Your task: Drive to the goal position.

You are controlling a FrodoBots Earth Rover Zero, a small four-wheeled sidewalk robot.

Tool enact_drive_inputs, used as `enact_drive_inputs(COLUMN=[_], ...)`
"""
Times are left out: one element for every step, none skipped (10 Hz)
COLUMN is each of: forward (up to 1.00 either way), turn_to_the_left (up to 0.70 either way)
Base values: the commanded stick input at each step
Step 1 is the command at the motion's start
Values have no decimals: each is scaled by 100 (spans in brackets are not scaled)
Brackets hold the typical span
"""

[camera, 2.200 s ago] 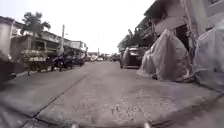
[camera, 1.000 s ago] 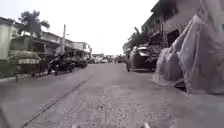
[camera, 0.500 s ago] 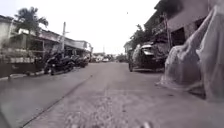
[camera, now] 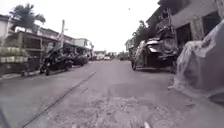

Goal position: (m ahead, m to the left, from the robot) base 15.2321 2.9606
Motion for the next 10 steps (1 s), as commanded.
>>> enact_drive_inputs(forward=[85, 85, 85, 85, 85, 85, 85, 85, 85, 85], turn_to_the_left=[-34, -32, -1, 0, 0, 0, 0, 0, 0, 0])
